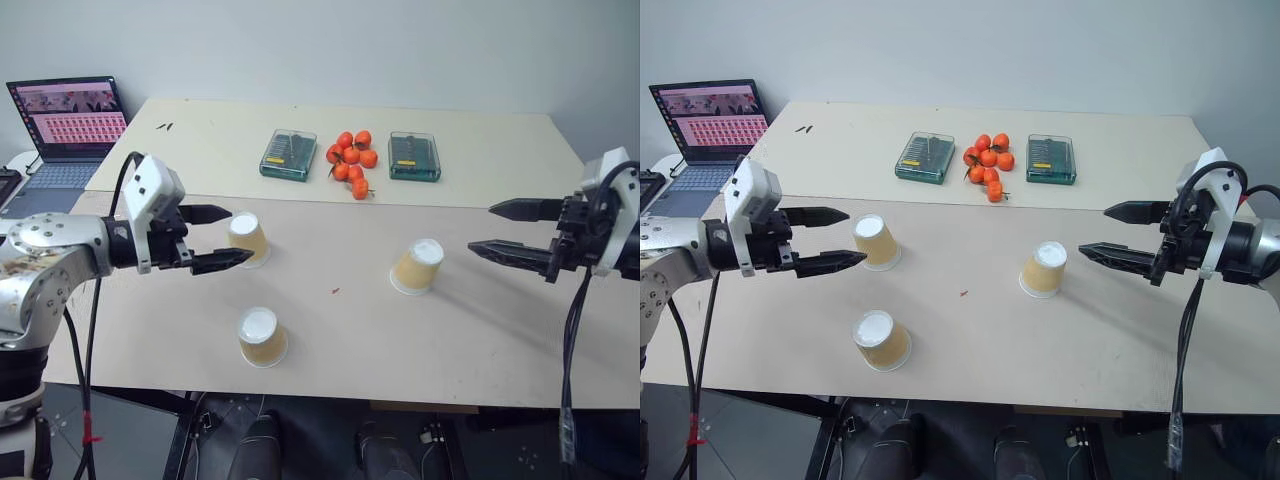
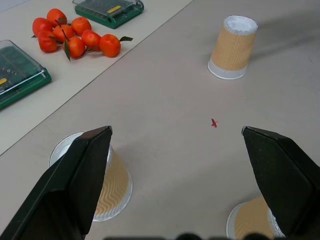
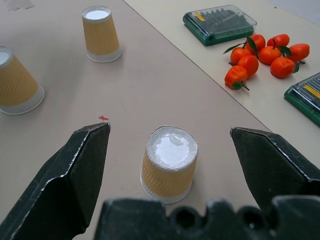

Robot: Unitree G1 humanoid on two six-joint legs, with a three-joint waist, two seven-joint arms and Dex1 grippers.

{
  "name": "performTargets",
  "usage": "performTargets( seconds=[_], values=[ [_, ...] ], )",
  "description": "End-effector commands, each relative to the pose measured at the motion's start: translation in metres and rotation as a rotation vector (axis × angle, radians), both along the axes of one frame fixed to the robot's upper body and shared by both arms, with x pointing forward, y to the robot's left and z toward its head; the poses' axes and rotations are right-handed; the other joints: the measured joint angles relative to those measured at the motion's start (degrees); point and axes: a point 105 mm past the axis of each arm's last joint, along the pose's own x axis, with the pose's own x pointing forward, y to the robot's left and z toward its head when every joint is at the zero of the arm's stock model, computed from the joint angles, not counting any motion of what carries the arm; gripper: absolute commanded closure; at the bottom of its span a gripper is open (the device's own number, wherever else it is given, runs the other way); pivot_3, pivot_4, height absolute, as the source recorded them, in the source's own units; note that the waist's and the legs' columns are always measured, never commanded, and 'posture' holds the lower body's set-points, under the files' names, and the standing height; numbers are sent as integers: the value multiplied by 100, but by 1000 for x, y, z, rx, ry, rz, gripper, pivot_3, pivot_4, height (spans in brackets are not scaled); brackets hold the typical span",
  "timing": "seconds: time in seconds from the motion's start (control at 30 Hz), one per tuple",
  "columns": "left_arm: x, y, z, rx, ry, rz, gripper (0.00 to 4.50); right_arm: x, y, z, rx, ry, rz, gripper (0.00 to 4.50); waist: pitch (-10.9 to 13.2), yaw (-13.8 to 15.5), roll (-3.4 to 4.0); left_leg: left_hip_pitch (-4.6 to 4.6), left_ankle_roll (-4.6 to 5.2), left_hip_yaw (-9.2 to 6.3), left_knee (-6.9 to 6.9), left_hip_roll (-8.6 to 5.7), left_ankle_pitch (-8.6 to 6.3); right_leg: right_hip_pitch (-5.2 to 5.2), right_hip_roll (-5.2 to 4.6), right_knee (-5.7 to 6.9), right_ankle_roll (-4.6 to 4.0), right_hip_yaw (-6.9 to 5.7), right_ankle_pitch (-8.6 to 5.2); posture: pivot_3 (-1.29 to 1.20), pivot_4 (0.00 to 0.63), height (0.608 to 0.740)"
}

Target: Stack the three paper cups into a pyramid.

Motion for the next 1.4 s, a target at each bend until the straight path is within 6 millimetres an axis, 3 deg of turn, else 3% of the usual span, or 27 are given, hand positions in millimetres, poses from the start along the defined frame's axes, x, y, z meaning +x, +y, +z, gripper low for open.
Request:
performTargets(
  seconds=[0.03,0.2,0.4,0.67,0.9,1.17,1.4],
  values=[
    [-4,-12,24,-47,-96,-42,63,-1,12,17,1,-76,53,0,0,0,0,0,0,0,0,0,0,0,0,0,0,0,0,0,150,732],
    [-7,-38,40,-171,-131,-125,63,0,35,25,5,-87,131,0,0,-6,-1,-5,0,0,18,5,0,3,4,1,2,0,0,0,150,732],
    [-24,-56,33,-168,-70,-225,63,-8,45,22,8,-67,190,0,0,3,-1,-11,4,-2,18,2,-3,2,3,1,1,-1,0,0,150,732],
    [-50,-54,-14,27,18,-274,63,-7,48,13,15,-48,209,0,0,-18,-1,-5,4,0,20,4,-3,3,4,3,0,-1,1,0,150,732],
    [-60,-61,-36,9,-1,-276,63,-4,50,8,17,-38,207,0,0,23,-1,-11,5,0,35,5,-3,5,3,1,-2,-2,2,0,150,732],
    [-54,-56,-49,26,-67,-211,63,-2,44,9,4,-37,202,0,0,13,-1,-11,8,3,45,8,-5,6,4,1,-2,-2,2,0,150,732],
    [-50,-53,-49,19,-113,-183,63,0,42,10,-9,-42,197,0,0,12,-1,-11,8,4,53,8,-6,9,4,1,-1,-2,2,0,150,732]
  ],
)
